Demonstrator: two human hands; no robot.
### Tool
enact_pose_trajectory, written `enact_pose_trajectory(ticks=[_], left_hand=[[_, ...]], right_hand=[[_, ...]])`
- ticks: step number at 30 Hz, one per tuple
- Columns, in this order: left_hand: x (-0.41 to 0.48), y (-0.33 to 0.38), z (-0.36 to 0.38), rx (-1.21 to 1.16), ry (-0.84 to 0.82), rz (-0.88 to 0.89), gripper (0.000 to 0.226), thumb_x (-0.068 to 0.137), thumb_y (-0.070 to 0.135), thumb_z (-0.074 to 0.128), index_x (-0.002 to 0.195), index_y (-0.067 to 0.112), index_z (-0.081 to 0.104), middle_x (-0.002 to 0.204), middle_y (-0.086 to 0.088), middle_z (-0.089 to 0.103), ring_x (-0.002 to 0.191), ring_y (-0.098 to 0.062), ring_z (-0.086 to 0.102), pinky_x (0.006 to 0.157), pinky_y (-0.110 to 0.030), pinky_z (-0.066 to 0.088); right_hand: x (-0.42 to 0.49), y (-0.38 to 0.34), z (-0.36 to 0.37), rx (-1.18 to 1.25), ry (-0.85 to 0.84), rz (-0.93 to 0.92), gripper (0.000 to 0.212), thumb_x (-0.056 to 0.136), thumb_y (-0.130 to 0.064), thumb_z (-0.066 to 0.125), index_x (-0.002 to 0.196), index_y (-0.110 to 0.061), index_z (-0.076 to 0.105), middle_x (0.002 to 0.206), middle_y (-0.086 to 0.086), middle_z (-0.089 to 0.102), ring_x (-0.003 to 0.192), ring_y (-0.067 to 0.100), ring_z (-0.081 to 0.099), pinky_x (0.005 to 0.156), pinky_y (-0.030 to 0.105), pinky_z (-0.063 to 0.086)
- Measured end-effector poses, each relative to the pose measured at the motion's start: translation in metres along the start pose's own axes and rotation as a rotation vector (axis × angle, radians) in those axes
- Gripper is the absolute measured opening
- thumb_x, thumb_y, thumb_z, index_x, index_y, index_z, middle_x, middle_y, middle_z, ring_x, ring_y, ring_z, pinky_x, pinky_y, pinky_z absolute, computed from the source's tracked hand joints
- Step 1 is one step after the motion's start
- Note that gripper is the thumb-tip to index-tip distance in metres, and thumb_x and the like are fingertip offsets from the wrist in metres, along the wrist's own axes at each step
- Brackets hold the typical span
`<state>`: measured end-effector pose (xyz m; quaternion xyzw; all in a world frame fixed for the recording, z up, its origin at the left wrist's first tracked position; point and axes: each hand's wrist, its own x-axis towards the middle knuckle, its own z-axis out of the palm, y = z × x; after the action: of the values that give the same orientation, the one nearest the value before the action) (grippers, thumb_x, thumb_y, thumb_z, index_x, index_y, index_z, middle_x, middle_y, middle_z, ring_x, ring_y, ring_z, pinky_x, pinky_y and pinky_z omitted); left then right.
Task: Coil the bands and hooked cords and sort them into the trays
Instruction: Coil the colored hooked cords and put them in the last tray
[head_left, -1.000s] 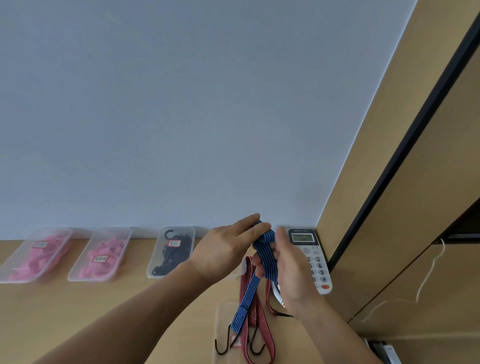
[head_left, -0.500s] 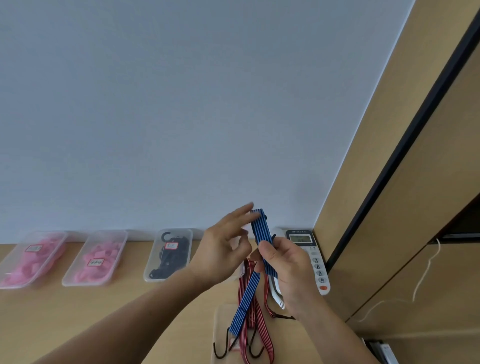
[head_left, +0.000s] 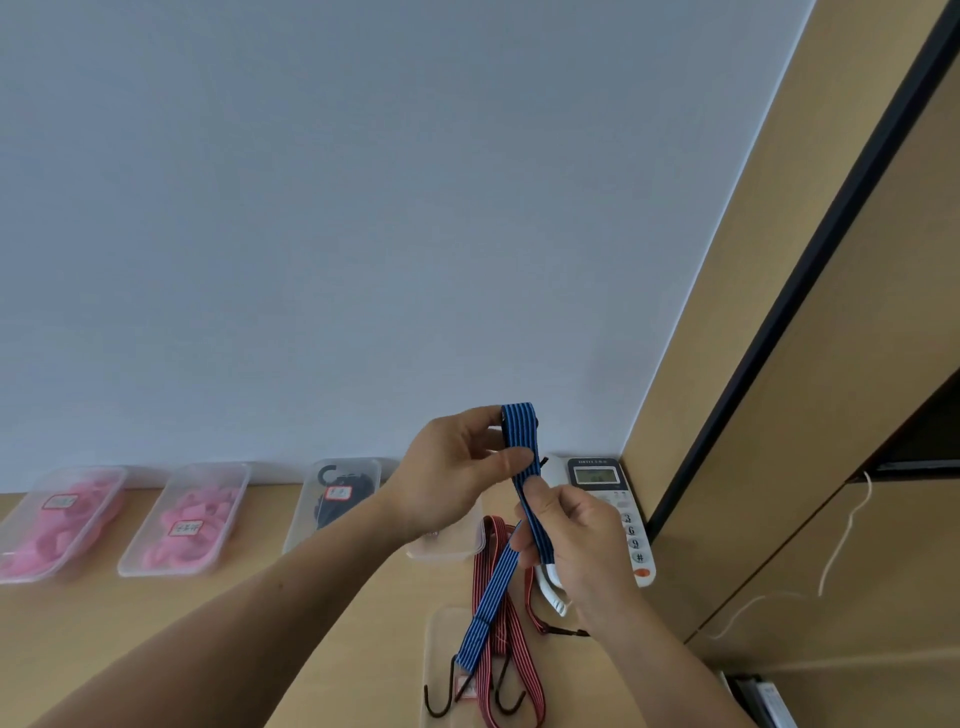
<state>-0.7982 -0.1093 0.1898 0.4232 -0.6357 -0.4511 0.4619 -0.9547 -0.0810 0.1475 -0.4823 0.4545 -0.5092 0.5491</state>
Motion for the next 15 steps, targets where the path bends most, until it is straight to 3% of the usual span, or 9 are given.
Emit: enact_pose_trajectory(ticks=[2, 4, 9, 15], left_hand=[[-0.001, -0.004, -0.001, 0.211, 0.083, 0.139, 0.034, 0.090, 0.012, 0.069, 0.111, 0.038, 0.066, 0.098, 0.016, 0.076, 0.093, -0.001, 0.071, 0.081, -0.012, 0.051], [-0.004, -0.013, -0.001, 0.482, 0.160, 0.306, 0.034, 0.090, 0.014, 0.071, 0.120, 0.031, 0.068, 0.101, 0.014, 0.075, 0.088, 0.004, 0.068, 0.077, -0.018, 0.054], [-0.008, -0.033, 0.005, 0.910, 0.135, 0.708, 0.044, 0.079, 0.001, 0.075, 0.122, 0.006, 0.068, 0.110, -0.008, 0.074, 0.087, -0.023, 0.074, 0.060, -0.035, 0.061], [-0.006, -0.045, 0.004, 1.099, 0.143, 0.798, 0.056, 0.077, -0.002, 0.078, 0.130, 0.007, 0.063, 0.121, -0.020, 0.068, 0.098, -0.032, 0.071, 0.069, -0.038, 0.061]], right_hand=[[-0.001, -0.002, -0.001, -0.001, -0.014, 0.028, 0.045, 0.079, -0.043, 0.063, 0.074, 0.001, 0.065, 0.059, 0.017, 0.066, 0.044, 0.021, 0.057, 0.044, 0.026, 0.049], [-0.002, -0.006, -0.002, 0.003, -0.029, 0.041, 0.051, 0.081, -0.049, 0.059, 0.075, 0.001, 0.066, 0.058, 0.016, 0.065, 0.043, 0.020, 0.055, 0.044, 0.025, 0.047], [-0.002, -0.017, -0.001, -0.019, -0.032, 0.031, 0.058, 0.079, -0.064, 0.053, 0.071, -0.008, 0.065, 0.054, 0.009, 0.057, 0.041, 0.015, 0.046, 0.043, 0.024, 0.037], [-0.003, -0.017, -0.001, -0.031, 0.018, 0.049, 0.066, 0.076, -0.061, 0.060, 0.081, 0.004, 0.067, 0.051, 0.005, 0.051, 0.039, 0.014, 0.037, 0.044, 0.028, 0.029]])
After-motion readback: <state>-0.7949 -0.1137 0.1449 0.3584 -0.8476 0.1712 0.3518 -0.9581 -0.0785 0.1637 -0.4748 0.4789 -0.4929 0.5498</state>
